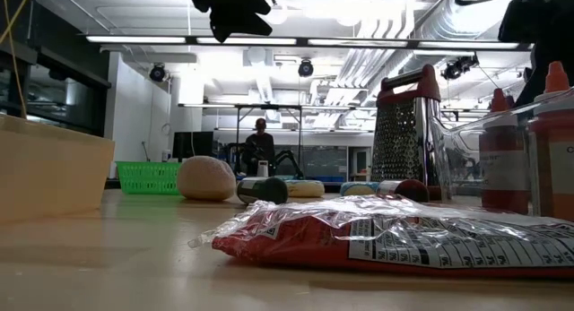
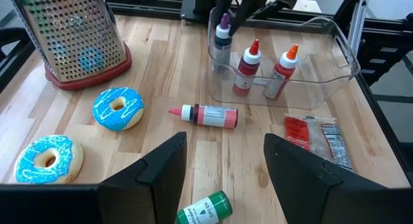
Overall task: Pick & Place Food Item
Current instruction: Put the purple paint bottle into the transparent bin, then put the pink paint bottle into the transparent bin
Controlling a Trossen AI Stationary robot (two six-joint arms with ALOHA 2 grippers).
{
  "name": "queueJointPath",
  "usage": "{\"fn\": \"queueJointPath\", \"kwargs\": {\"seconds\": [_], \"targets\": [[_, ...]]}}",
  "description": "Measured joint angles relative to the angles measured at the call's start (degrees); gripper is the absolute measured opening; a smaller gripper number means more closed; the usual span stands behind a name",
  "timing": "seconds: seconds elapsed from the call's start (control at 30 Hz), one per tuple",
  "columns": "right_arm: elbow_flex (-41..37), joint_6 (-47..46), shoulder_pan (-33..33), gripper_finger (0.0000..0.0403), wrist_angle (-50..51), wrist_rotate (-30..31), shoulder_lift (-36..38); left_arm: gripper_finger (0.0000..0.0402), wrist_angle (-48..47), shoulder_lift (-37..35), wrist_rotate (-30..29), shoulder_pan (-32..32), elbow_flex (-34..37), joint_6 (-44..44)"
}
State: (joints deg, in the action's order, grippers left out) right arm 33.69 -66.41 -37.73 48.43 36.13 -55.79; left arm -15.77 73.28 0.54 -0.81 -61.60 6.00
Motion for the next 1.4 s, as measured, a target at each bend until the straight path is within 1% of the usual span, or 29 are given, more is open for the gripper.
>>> {"fn": "queueJointPath", "kwargs": {"seconds": [0.23,0.57,1.03,1.2,1.4], "targets": [[-0.4,0.2,0.4,0.0107,-0.3,-0.3,0.0,0.0199,0.0,0.0,0.0,0.0,0.0,0.0],[-0.4,0.2,0.4,0.0144,-0.3,-0.5,0.0,0.0199,0.0,0.0,0.0,0.0,0.0,0.0],[-0.4,0.3,0.4,0.0144,-0.5,-0.2,0.1,0.0199,0.0,0.0,0.0,0.0,0.0,0.0],[-0.4,2.0,0.4,0.0145,-1.1,0.0,2.1,0.0199,0.0,0.0,0.0,0.0,0.0,0.0],[-0.4,3.9,0.3,0.0146,-1.2,2.7,6.3,0.0199,0.0,0.0,0.0,0.0,0.0,0.0]]}}
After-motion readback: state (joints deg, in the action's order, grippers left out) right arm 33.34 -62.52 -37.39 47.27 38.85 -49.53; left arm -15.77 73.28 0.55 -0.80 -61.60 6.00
